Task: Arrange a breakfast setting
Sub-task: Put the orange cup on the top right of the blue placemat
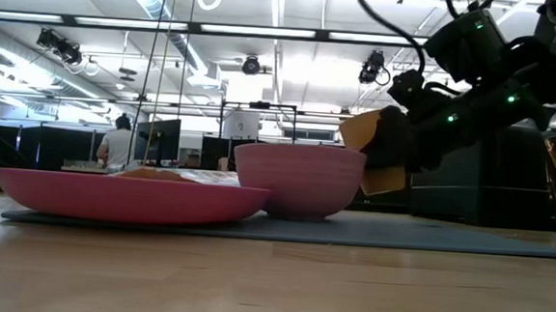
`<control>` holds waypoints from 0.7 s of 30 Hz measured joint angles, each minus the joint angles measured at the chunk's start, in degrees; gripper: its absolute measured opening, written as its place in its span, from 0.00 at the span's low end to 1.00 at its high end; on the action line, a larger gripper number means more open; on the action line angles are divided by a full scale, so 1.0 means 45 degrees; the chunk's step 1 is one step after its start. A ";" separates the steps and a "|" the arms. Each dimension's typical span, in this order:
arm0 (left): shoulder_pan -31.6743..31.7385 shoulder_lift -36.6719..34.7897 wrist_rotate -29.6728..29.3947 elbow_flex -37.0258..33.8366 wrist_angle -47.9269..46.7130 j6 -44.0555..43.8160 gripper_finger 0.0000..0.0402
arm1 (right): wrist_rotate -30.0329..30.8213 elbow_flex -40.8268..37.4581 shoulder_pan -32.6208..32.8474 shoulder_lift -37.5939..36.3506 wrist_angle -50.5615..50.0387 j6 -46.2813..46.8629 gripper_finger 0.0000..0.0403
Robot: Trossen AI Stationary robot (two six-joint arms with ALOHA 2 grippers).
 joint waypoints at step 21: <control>-0.0005 0.0000 -0.1398 0.0000 0.0053 0.0018 0.48 | -0.0727 -0.1175 -0.0520 0.0005 0.1972 -0.0177 0.78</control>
